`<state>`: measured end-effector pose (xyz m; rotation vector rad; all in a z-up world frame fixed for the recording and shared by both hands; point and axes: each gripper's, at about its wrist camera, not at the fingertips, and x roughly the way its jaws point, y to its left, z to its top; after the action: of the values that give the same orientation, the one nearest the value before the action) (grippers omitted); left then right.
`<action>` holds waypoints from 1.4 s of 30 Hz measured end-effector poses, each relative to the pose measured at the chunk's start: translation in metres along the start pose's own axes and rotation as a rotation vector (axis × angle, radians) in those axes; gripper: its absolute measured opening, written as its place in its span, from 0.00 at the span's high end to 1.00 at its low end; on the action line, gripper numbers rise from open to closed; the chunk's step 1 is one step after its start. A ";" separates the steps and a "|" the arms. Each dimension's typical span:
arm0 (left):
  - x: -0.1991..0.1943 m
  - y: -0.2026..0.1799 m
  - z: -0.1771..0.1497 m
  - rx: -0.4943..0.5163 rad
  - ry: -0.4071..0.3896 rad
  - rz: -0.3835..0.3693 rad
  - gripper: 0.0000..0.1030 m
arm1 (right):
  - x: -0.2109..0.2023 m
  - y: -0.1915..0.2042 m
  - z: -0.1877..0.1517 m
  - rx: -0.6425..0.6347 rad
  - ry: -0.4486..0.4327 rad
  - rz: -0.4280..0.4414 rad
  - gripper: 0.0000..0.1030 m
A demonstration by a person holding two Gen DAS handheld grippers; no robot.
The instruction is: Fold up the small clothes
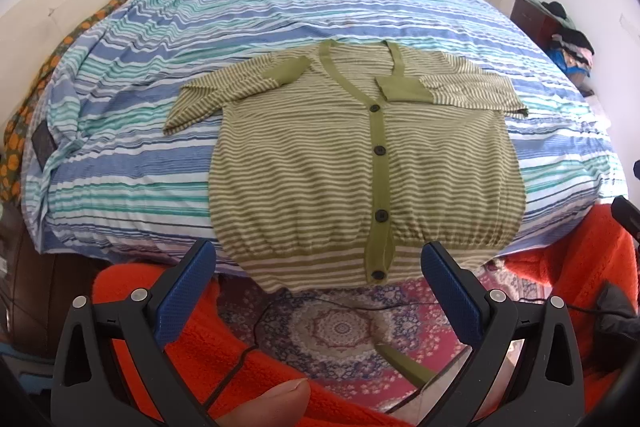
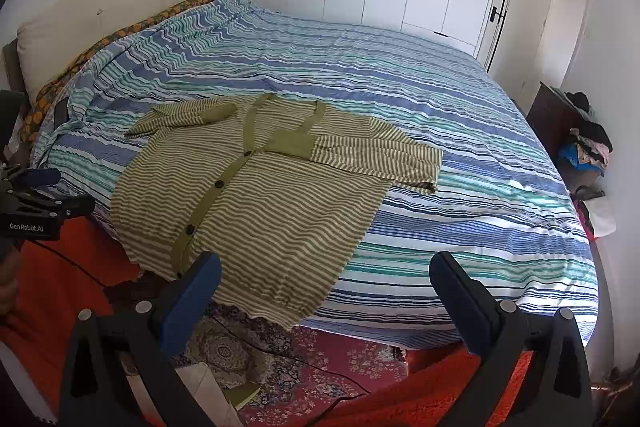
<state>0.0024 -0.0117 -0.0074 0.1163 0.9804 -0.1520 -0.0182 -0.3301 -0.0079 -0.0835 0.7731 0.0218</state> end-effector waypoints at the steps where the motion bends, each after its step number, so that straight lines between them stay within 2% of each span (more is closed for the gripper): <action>1: 0.001 -0.001 0.000 0.002 0.003 -0.003 0.01 | 0.000 0.000 0.000 0.003 -0.001 0.001 0.00; 6: 0.006 -0.004 0.000 0.009 0.022 -0.013 0.01 | 0.002 -0.001 -0.001 0.010 0.004 0.000 0.00; 42: 0.004 -0.013 0.000 0.032 0.024 -0.016 0.01 | 0.002 0.007 -0.003 -0.017 0.023 0.014 0.00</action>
<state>0.0021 -0.0245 -0.0115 0.1401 1.0036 -0.1816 -0.0193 -0.3238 -0.0114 -0.0943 0.7969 0.0402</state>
